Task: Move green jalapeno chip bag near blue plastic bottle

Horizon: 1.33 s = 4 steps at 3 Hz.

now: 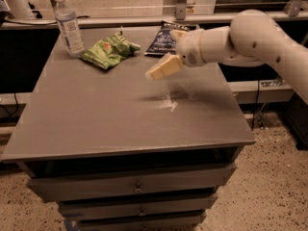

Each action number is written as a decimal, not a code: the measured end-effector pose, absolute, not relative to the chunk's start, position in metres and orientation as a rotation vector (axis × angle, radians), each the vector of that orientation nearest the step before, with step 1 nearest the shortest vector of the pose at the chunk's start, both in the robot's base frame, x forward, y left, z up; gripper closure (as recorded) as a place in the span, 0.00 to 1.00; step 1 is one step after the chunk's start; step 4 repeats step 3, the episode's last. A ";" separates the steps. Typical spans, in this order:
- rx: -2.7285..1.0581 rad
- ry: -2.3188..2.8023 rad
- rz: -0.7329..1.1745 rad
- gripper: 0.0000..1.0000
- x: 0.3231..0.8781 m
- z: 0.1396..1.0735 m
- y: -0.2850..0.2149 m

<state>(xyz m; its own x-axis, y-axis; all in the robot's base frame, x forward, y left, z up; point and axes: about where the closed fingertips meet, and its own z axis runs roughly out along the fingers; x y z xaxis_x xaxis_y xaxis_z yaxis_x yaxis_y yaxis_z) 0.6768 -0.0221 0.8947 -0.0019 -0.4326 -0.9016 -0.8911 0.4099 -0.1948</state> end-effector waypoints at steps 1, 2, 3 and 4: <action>-1.172 1.551 0.580 0.00 0.639 0.901 -0.074; -1.149 1.555 0.547 0.00 0.631 0.903 -0.102; -1.153 1.553 0.551 0.00 0.632 0.902 -0.099; -1.153 1.553 0.551 0.00 0.632 0.902 -0.099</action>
Offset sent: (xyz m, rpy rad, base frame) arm -0.0349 -0.0462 0.0058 0.0515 -0.0312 0.0226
